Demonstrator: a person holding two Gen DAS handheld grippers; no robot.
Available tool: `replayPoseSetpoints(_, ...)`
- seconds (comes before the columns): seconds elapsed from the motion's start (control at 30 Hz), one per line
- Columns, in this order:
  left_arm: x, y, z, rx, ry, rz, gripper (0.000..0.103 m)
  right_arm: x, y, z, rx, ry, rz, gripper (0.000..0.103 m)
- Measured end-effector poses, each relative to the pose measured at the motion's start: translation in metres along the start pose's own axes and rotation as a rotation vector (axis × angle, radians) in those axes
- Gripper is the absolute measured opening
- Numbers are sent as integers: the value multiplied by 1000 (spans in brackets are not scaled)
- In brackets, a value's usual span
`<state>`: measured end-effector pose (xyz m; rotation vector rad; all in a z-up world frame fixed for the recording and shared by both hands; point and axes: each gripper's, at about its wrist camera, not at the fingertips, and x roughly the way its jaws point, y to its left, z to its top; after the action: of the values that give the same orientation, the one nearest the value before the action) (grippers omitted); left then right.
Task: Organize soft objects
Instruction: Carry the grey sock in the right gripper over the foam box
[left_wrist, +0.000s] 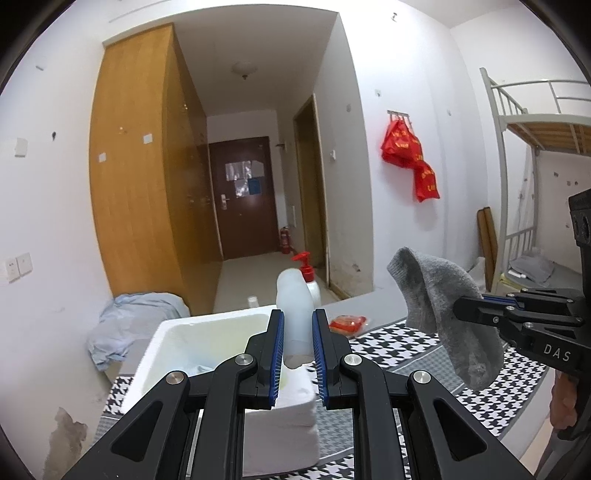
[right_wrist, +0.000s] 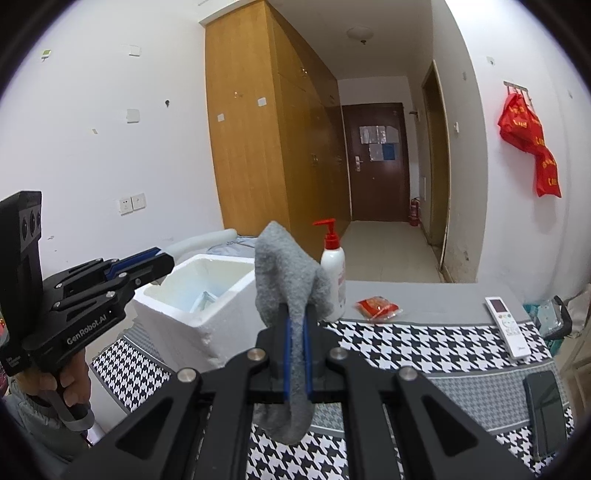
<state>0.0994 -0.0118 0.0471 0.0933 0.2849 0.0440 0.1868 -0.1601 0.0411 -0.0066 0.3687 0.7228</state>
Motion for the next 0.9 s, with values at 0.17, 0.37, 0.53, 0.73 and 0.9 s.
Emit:
replayPoseSetpoints(0.17,-1,8,2,-11,-1,26,17,11,7,6,-2,1,38,8)
replayPoseSetpoints(0.37,-4,22,0,-24,-2,73,17,29,22,14,-19,15,89,8)
replayPoseSetpoints(0.53,-3,33,-2,-34,9,99,17,40,33,18,-29,26,120,8)
replayPoseSetpoints(0.73,6,45,-3,-43,35,117,17,49,42,21,-45,29,135,8)
replayPoseSetpoints(0.9,20,56,-4,-57,63,117,17,54,48,24,-55,36,140,8)
